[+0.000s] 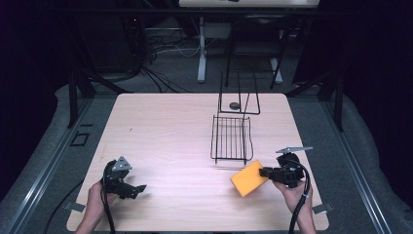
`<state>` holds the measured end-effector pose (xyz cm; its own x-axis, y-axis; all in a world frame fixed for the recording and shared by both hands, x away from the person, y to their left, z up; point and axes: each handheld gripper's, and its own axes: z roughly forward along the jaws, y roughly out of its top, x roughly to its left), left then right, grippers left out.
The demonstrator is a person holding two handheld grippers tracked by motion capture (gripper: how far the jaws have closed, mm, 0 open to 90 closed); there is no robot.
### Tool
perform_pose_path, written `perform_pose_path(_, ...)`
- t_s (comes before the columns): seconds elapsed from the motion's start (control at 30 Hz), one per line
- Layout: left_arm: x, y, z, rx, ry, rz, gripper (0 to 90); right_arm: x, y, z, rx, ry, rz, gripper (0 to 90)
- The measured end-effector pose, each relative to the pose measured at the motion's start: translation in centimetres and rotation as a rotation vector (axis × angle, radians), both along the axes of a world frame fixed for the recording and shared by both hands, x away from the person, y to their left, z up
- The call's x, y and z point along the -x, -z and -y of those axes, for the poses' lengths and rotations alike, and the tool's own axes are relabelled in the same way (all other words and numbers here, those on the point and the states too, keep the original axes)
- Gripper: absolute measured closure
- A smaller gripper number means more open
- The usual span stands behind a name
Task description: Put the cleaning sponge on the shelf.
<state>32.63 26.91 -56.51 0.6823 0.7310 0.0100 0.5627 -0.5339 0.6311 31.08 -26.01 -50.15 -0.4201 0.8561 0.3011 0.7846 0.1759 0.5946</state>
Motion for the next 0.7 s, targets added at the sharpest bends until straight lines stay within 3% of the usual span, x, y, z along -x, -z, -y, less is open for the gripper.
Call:
perform_pose_path(0.3,0.0,0.0,0.0,0.001,-0.001,-0.001,0.0,0.2,-0.7,0.2,-0.010,0.004,0.017,80.8)
perform_pose_path(0.37,0.0,0.0,0.0,0.002,-0.001,-0.001,0.0,0.3,-1.0,0.4,0.019,-0.001,0.021,80.8)
perform_pose_path(0.43,0.0,0.0,0.0,0.000,-0.002,-0.001,0.0,0.3,-1.0,0.3,-0.018,0.010,0.030,80.8)
perform_pose_path(0.7,0.0,0.0,0.0,-0.001,-0.002,0.000,0.0,0.5,-1.7,0.2,-0.015,0.005,0.052,80.9)
